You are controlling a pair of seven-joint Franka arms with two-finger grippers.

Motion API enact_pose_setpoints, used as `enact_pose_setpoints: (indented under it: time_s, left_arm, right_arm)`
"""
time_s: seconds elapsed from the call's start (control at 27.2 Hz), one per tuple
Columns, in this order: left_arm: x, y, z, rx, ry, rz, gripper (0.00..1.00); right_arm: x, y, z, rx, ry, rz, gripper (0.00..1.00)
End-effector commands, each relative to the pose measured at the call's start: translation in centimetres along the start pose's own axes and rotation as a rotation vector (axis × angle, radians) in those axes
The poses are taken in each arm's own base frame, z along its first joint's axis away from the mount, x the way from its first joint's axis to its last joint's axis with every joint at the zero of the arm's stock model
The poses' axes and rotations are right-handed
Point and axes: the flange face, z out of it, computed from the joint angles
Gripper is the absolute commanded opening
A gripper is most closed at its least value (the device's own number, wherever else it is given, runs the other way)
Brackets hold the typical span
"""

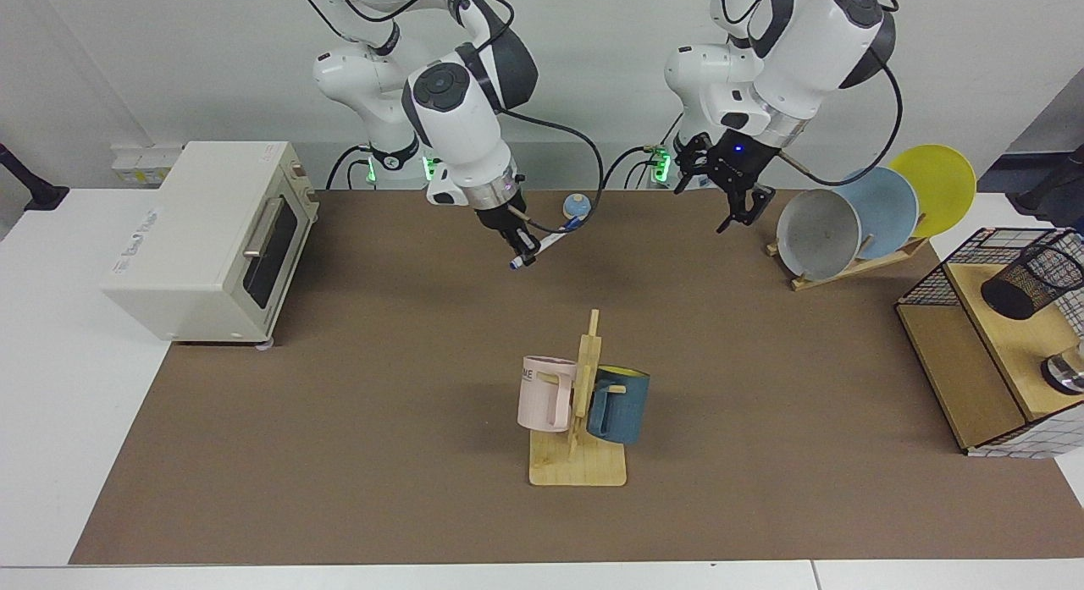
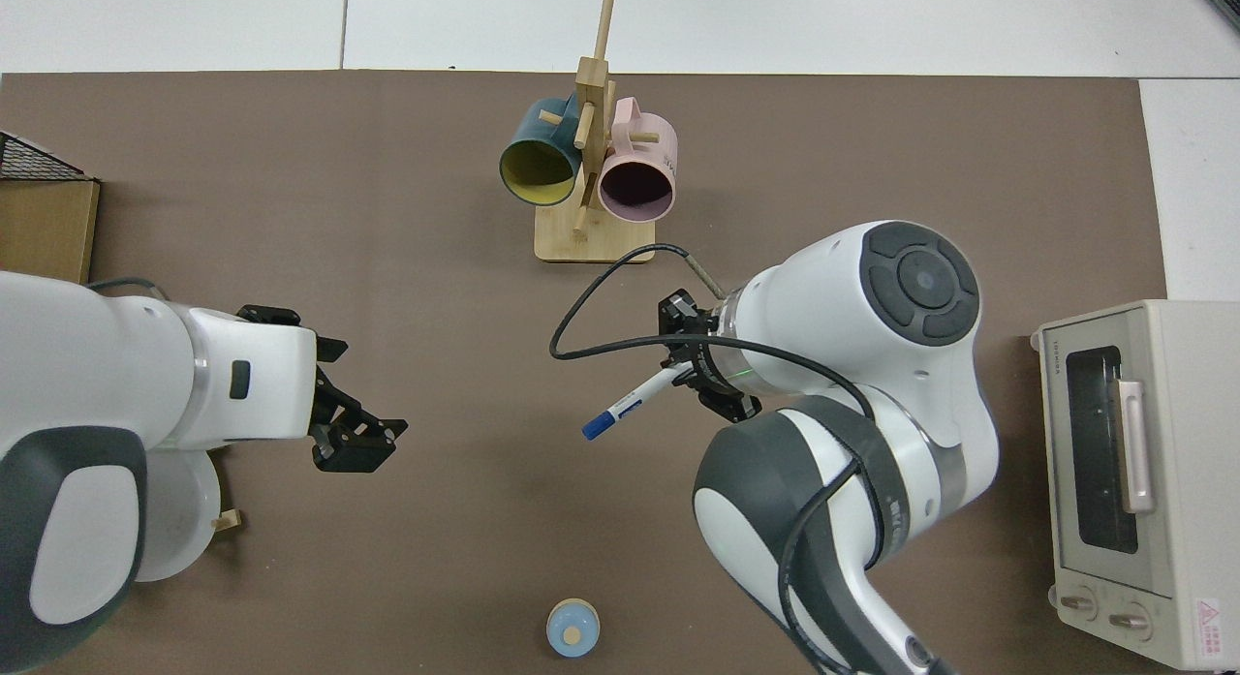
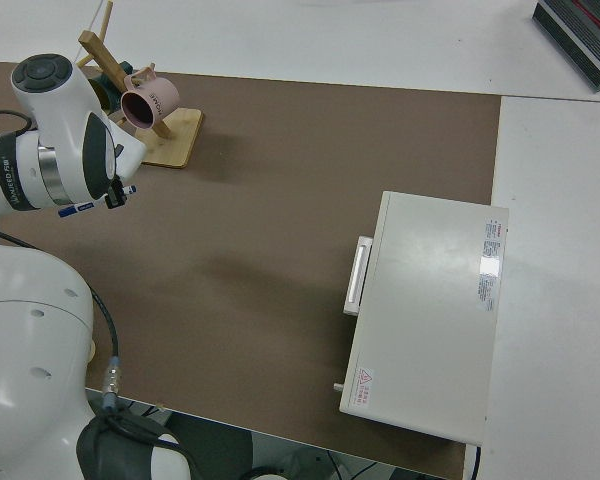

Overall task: Put markers into pen holder
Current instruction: 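Grasp the marker's lower end with the left gripper while the right holds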

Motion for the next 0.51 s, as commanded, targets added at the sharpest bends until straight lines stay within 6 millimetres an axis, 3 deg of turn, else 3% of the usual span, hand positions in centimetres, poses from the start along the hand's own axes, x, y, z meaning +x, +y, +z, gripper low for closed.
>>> enact_pose_setpoints:
  time_s: [0.0, 0.11, 0.29, 0.48]
  left_arm:
    - [0.3, 2.5, 2.3, -0.008, 0.037, 0.027, 1.00]
    - [1.1, 3.6, 2.7, -0.039, 0.056, -0.017, 1.00]
    - [3.1, 6.7, 4.2, -0.034, 0.069, -0.044, 0.97]
    - [4.1, 8.3, 5.3, -0.035, 0.074, -0.047, 0.93]
  right_arm:
    - [-1.5, -1.0, -0.1, 0.041, -0.062, 0.058, 0.00]
    - [-3.4, -1.0, 0.3, 0.035, -0.072, 0.038, 0.00]
    - [-3.7, -1.0, 0.3, 0.039, -0.077, 0.042, 0.00]
    - [-3.7, -1.1, 0.1, 0.046, -0.079, 0.045, 0.00]
